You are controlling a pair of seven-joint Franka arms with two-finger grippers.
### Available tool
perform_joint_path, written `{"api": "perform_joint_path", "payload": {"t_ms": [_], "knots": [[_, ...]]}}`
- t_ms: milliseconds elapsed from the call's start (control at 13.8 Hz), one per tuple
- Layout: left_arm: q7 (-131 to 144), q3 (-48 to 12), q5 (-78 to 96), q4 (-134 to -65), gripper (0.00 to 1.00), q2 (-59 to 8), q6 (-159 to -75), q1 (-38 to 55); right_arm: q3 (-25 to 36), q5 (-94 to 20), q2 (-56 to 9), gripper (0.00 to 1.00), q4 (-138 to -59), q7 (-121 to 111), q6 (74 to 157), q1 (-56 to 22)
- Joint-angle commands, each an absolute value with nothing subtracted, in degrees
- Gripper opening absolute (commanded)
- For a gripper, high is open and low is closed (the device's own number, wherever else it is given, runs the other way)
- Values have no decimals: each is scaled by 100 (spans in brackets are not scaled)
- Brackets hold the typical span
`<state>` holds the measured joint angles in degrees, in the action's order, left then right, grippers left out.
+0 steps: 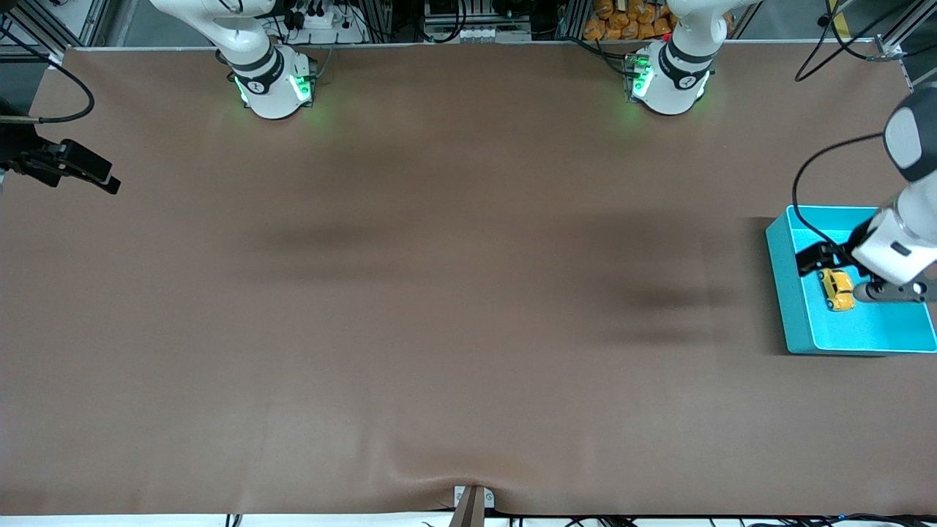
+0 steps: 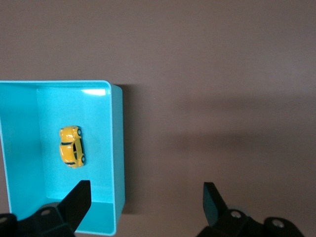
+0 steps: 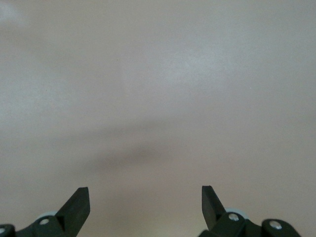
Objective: Wind and store yellow beetle car
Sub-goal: 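Open the left gripper to drop the car in the box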
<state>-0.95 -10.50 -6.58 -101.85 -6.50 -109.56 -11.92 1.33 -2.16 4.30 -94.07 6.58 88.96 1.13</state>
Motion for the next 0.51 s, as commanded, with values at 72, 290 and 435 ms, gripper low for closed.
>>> {"api": "perform_joint_path", "payload": {"t_ms": [72, 290, 435], "knots": [[307, -414, -379, -9688, 100, -281, -9882, -213, 97, -149, 545, 100, -9448, 747, 8824, 167], [396, -282, -123, -8994, 100, -237, -8872, 87, 88, -149, 527, 100, -9395, 747, 8815, 176], [299, -36, -114, -8798, 100, 7, -8290, 359, 88, -149, 519, 100, -9369, 738, 8850, 176]]}}
